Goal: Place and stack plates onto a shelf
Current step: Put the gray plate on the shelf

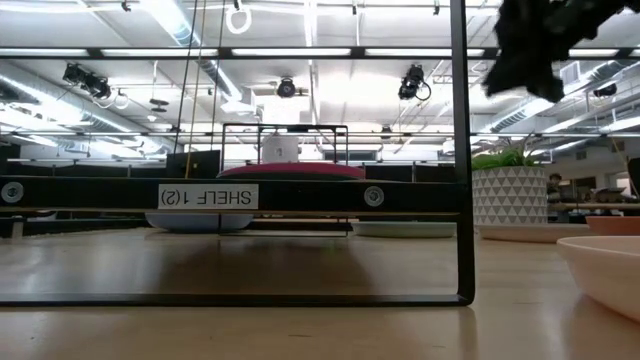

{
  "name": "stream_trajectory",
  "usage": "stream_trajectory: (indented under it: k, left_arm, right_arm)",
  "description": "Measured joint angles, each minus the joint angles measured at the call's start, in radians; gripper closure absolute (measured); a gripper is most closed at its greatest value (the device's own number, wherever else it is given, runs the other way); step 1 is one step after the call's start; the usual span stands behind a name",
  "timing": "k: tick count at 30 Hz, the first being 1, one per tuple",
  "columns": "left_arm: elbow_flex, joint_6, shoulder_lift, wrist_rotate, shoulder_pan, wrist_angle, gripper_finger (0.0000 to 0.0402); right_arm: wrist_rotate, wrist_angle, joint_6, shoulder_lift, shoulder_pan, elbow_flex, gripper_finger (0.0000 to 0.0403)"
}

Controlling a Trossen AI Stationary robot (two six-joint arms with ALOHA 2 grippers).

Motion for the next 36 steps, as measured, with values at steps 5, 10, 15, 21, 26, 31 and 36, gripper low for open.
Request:
stream_trajectory:
  k: [5, 10, 15, 21, 26, 31, 36]
  left_arm:
    - [-0.071, -0.093, -0.064, -0.042, -0.066, 0.027, 0.0281]
    - [-0.096, -0.153, -0.117, -0.143, -0.141, 0.032, 0.0281]
    - [-0.096, -0.153, -0.149, -0.182, -0.178, 0.074, 0.0281]
    - [-0.096, -0.098, -0.154, -0.22, -0.178, 0.118, 0.0281]
    - [-0.096, -0.048, -0.154, -0.258, -0.174, 0.153, 0.0281]
    - [-0.096, -0.048, -0.16, -0.278, -0.174, 0.17, 0.0281]
    - [-0.096, -0.046, -0.16, -0.281, -0.174, 0.179, 0.0281]
  right_arm:
    - [0.002, -0.06, -0.072, 0.165, 0.0, 0.0, 0.0319]
    - [0.001, -0.036, -0.207, 0.301, 0.0, 0.0, 0.0319]
    - [0.001, -0.065, -0.279, 0.395, 0.0, 0.0, 0.0314]
    - [-0.009, -0.124, -0.219, 0.483, -0.009, 0.0, 0.0275]
    - [-0.013, -0.144, -0.234, 0.564, -0.026, 0.0, 0.024]
    - [-0.03, -0.124, -0.336, 0.649, -0.049, 0.0, 0.0236]
    - [-0.032, -0.096, -0.375, 0.733, -0.061, 0.0, 0.0253]
